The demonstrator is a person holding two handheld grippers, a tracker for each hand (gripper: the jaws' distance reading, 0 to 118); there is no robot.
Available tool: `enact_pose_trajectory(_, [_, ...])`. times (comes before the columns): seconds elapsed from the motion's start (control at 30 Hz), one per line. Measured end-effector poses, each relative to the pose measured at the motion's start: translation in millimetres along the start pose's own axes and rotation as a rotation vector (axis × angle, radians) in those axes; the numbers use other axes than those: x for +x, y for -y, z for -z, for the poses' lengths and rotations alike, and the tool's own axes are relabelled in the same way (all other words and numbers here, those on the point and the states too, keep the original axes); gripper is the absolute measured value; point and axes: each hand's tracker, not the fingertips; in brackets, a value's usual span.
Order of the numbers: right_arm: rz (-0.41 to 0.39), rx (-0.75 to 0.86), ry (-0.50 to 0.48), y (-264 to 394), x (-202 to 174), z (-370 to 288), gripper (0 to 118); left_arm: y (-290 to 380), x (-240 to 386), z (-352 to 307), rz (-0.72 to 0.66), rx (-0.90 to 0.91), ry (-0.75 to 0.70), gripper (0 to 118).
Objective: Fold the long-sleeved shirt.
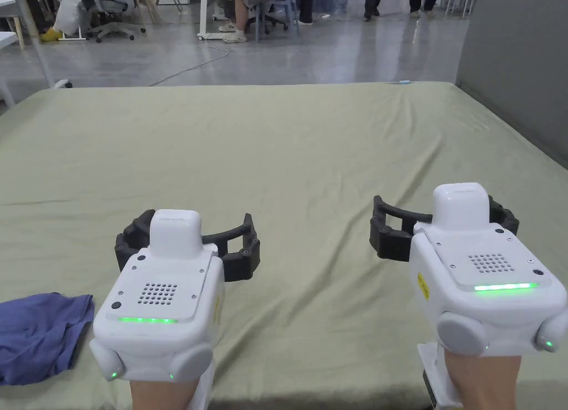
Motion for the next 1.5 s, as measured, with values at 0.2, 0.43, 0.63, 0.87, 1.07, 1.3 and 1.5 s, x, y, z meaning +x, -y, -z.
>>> enact_pose_trajectory(0.2, [-0.041, 0.003, 0.023, -1, 0, 1, 114, -3, 4, 1, 0.056, 0.045, 0.006, 118])
enact_pose_trajectory(0.43, [-0.042, 0.057, 0.0, -4, 2, -5, 114, -6, 5, 2, 0.057, 0.062, 0.005, 118])
enact_pose_trajectory(0.63, [0.082, 0.093, -0.02, -6, 8, -4, 114, -12, 10, -2, 0.102, 0.058, 0.011, 118])
enact_pose_trajectory(0.87, [0.048, 0.064, -0.014, -5, 9, -3, 114, -10, 7, -1, 0.064, 0.057, -0.01, 118])
enact_pose_trajectory(1.07, [0.009, 0.03, -0.007, -4, 5, -1, 114, -10, 6, -1, 0.089, 0.059, -0.012, 118])
enact_pose_trajectory(1.3, [0.021, 0.042, -0.013, -5, 2, -3, 114, -9, 5, -2, 0.085, 0.052, -0.008, 118])
enact_pose_trajectory(1.5, [0.013, 0.039, -0.008, -4, 1, -4, 114, -9, 2, -4, 0.076, 0.048, 0.008, 118])
